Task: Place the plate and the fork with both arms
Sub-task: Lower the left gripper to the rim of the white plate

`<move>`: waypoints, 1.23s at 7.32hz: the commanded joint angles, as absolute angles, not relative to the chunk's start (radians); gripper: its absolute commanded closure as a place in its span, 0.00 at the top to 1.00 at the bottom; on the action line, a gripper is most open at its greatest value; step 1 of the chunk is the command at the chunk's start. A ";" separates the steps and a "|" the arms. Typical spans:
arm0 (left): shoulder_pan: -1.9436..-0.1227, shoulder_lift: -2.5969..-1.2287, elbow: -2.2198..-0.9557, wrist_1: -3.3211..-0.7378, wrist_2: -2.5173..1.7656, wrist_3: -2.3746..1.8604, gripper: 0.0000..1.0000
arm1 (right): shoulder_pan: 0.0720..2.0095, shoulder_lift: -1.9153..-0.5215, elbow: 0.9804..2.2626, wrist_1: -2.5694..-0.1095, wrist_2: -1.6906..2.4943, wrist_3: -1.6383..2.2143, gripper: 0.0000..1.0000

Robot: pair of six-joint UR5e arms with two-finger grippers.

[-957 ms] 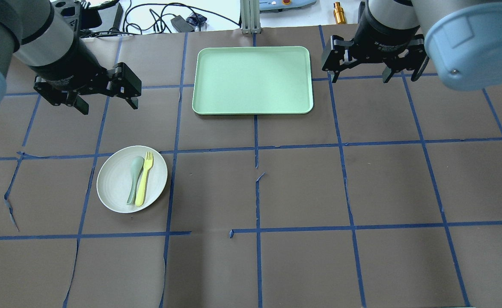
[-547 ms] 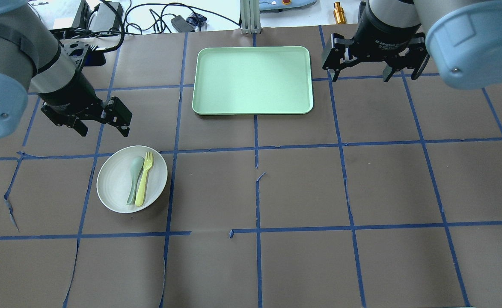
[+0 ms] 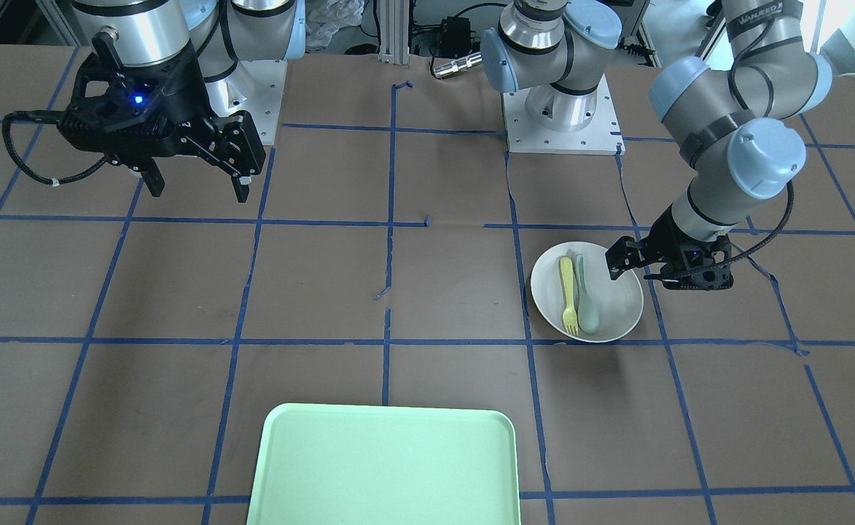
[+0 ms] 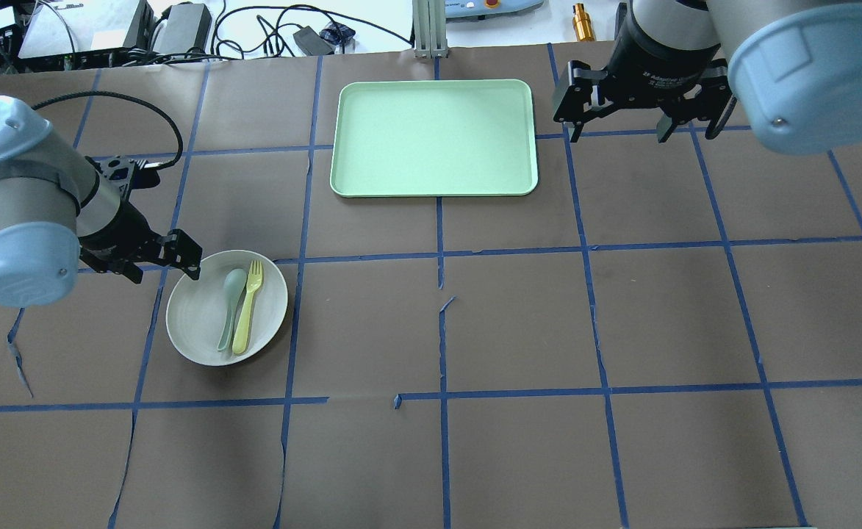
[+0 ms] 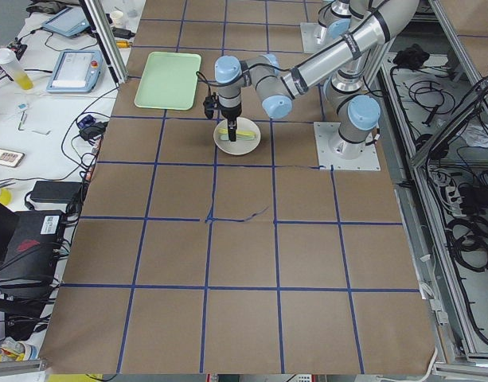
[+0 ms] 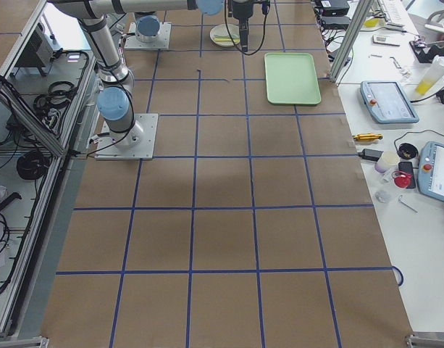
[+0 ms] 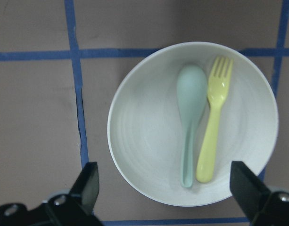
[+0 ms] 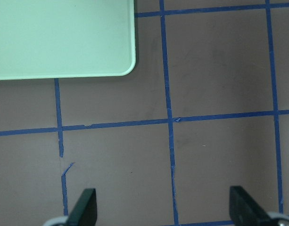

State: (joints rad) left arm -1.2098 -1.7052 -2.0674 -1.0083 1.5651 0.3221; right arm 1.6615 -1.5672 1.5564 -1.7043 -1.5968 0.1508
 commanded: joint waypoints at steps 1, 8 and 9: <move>-1.152 -1.770 -2.106 -0.957 1.569 0.350 0.83 | 1.661 -1.566 1.559 -1.704 -1.597 0.153 1.00; -1.149 -1.813 -2.100 -0.962 1.606 0.330 0.00 | 1.661 -1.566 1.555 -1.704 -1.597 0.153 1.00; -1.149 -1.804 -2.089 -0.957 1.595 0.331 0.00 | 1.661 -1.566 1.555 -1.704 -1.597 0.153 1.00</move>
